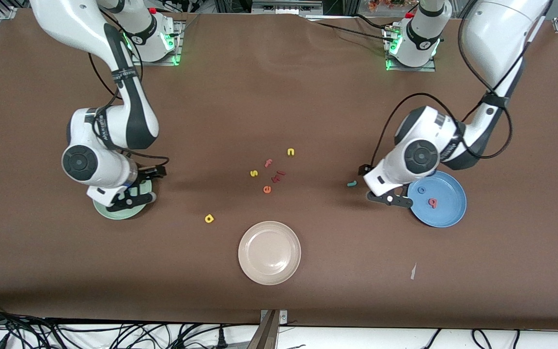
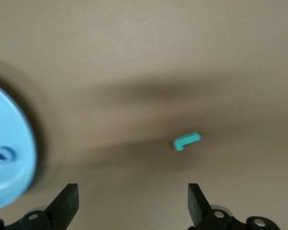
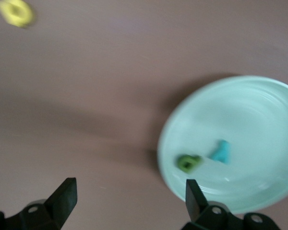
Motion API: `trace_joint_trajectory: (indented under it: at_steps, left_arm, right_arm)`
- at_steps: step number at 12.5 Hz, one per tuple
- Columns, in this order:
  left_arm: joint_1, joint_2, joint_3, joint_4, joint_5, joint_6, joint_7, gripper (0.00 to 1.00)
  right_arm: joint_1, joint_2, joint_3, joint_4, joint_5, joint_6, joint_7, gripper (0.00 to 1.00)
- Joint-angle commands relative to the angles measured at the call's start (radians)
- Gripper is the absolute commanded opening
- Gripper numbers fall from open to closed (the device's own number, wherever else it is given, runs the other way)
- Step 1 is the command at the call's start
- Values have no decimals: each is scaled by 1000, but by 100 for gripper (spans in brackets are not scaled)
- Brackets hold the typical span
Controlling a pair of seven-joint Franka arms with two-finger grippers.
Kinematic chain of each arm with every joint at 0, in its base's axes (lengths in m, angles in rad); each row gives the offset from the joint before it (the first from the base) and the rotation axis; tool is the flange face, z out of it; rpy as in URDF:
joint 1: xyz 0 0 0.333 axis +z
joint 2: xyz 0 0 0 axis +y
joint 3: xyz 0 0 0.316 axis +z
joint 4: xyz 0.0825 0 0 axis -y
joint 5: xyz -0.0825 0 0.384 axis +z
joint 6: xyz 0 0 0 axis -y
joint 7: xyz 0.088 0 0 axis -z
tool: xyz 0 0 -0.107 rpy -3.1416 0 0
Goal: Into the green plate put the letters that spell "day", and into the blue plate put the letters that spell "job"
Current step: 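Grasp the cyan strip with the left gripper while the right gripper grasps yellow o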
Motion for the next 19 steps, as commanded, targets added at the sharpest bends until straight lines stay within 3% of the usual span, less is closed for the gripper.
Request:
trace_joint_trajectory:
  at_steps: [1,5,10,15,19]
  left_arm:
    - [-40,49,4,15,-3,50,-167,100]
    - [-81,118,7,12,8,174,-265,98]
    - [-81,141,14,-6,51,216,-267,90]
    - [-83,155,42,-8,53,218,-267,71]
    - [-83,169,44,-8,54,219,-267,64]
  right_arm:
    - [1,70,20,106,88,-11,-14,100]
    - [18,178,72,234,87,33,-11,100]
    - [18,255,135,252,83,243,-21,100]
    - [16,342,171,257,79,437,-100,100]
    - [15,384,175,317,76,435,-123,100]
